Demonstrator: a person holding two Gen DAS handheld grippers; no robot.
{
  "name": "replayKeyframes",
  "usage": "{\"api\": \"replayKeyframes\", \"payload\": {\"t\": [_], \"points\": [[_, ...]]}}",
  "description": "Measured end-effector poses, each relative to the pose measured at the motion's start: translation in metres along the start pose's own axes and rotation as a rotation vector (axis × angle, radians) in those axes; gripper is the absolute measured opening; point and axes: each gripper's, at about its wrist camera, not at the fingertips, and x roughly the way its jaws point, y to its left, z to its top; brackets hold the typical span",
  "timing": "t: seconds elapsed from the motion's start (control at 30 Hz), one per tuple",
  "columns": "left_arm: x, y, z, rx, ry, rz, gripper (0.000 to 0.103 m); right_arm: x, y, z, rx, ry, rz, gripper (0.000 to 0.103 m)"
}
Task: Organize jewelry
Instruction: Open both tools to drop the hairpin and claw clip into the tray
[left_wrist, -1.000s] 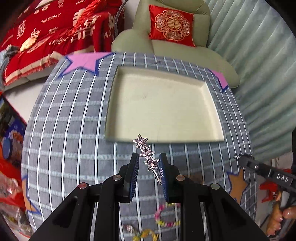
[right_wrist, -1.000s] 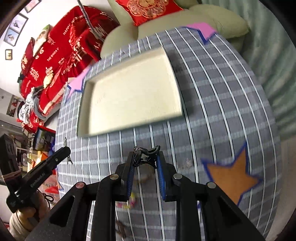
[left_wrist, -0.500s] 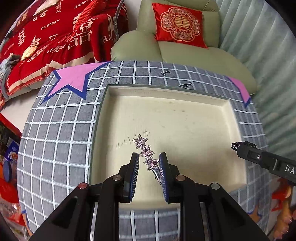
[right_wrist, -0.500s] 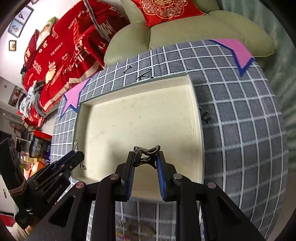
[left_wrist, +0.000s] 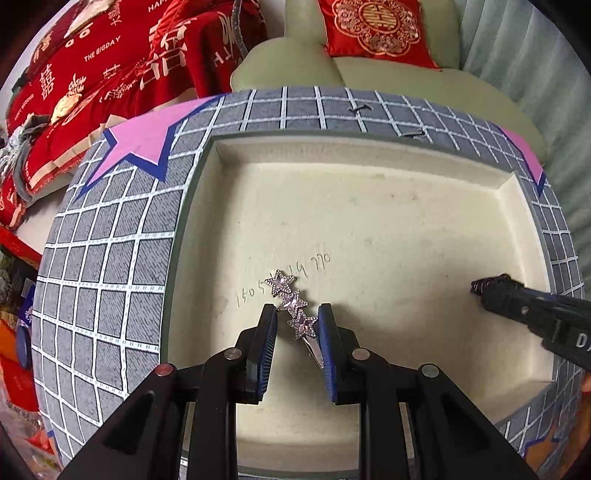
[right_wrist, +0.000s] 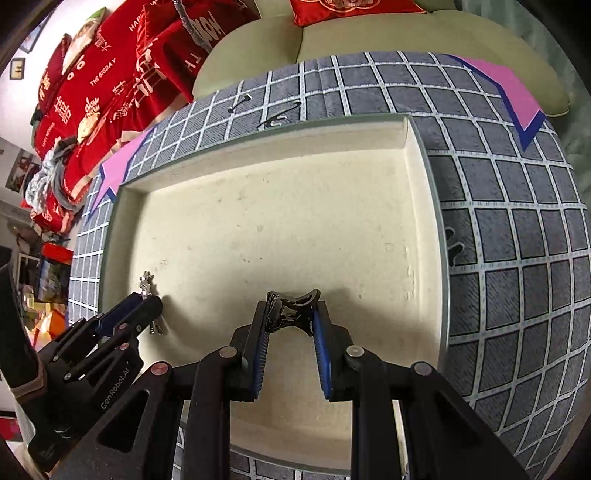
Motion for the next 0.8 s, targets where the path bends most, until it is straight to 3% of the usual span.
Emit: {"api": "replayKeyframes", "payload": {"t": [0.13, 0.23, 0.43, 0.47, 0.5, 0.53, 0.6, 0.7, 0.8], "points": [[0.0, -0.004, 0.0, 0.028, -0.004, 0.02, 0.033, 0.001, -0.001, -0.002, -0.011, 0.002, -0.006, 0.03], [-0.001, -0.007, -0.001, 0.042, -0.002, 0.036, 0.033, -0.001, 0.001, -0.002, -0.019, 0.002, -0.011, 0.057], [-0.009, -0.014, -0.004, 0.042, 0.0, 0.022, 0.033, -0.009, -0.009, -0.002, 0.043, -0.014, 0.03, 0.064], [-0.011, -0.015, -0.004, 0.041, -0.003, 0.02, 0.053, -0.012, -0.011, -0.001, 0.054, -0.022, 0.044, 0.068], [-0.014, -0.015, -0.005, 0.036, -0.013, 0.025, 0.094, -0.014, -0.012, -0.001, 0.061, -0.03, 0.052, 0.068], [-0.017, -0.013, -0.004, 0.029, -0.03, 0.035, 0.103, -0.018, -0.013, -0.001, 0.069, -0.04, 0.061, 0.069], [-0.029, -0.013, -0.003, 0.025, -0.085, 0.047, 0.103, -0.025, -0.014, 0.0, 0.08, -0.056, 0.071, 0.069], [-0.034, -0.014, -0.001, 0.029, -0.078, 0.032, 0.103, -0.036, -0.014, 0.002, 0.099, -0.079, 0.089, 0.069], [-0.048, -0.014, -0.002, 0.038, -0.117, 0.029, 0.103, -0.05, -0.013, 0.001, 0.115, -0.108, 0.11, 0.082]]}}
